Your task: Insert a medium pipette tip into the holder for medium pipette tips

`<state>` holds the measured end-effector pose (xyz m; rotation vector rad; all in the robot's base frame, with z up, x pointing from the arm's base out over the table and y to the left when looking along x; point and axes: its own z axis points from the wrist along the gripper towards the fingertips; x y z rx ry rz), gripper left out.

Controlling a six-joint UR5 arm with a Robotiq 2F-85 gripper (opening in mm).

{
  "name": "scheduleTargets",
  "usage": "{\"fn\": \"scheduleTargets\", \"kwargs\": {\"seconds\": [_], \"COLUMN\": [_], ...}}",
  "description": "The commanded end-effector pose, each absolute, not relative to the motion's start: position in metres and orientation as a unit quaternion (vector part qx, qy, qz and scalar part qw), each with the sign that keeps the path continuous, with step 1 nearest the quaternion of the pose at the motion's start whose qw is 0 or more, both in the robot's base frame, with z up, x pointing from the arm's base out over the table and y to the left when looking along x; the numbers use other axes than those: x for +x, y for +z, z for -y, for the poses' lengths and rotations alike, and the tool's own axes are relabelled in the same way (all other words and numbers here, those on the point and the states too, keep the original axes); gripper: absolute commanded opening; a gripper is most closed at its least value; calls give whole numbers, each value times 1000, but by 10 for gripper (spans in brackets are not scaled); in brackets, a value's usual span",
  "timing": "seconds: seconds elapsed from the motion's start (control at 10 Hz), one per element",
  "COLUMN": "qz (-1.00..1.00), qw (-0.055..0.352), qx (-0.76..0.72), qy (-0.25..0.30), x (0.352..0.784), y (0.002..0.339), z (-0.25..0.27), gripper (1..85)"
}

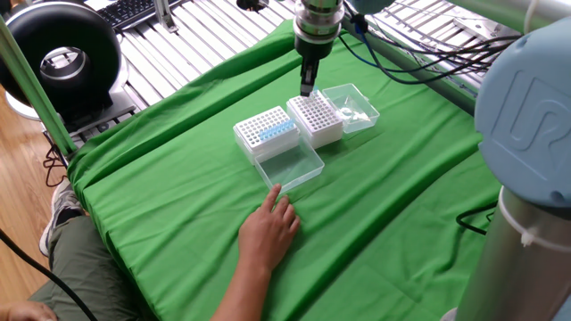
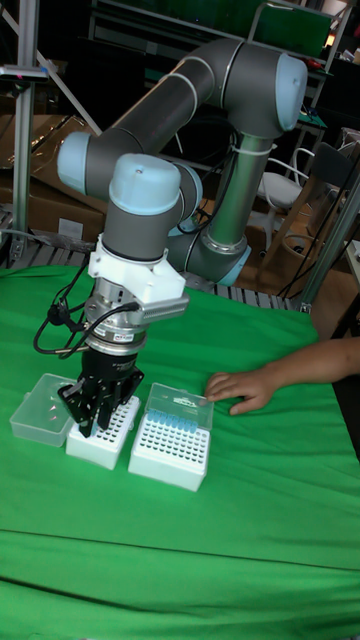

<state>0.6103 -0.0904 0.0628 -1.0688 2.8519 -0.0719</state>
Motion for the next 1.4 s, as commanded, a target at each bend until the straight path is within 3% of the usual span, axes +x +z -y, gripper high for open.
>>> {"fn": "scheduleTargets", "kwargs": {"seconds": [0.0, 0.4, 0.6, 0.8, 1.0, 1.3], "qz": [-939, -947, -948, -948, -938, -938], "qw": [47, 47, 45, 47, 52, 54], "qx": [-341, -318, -313, -312, -341, -342], "qy": [-14, -13, -27, -30, -28, -25], "x": [603, 602, 603, 604, 607, 608], "y": [62, 62, 65, 67, 66, 65], "z": [89, 86, 92, 93, 92, 90], "gripper": [310, 160, 43, 33, 217, 233]}}
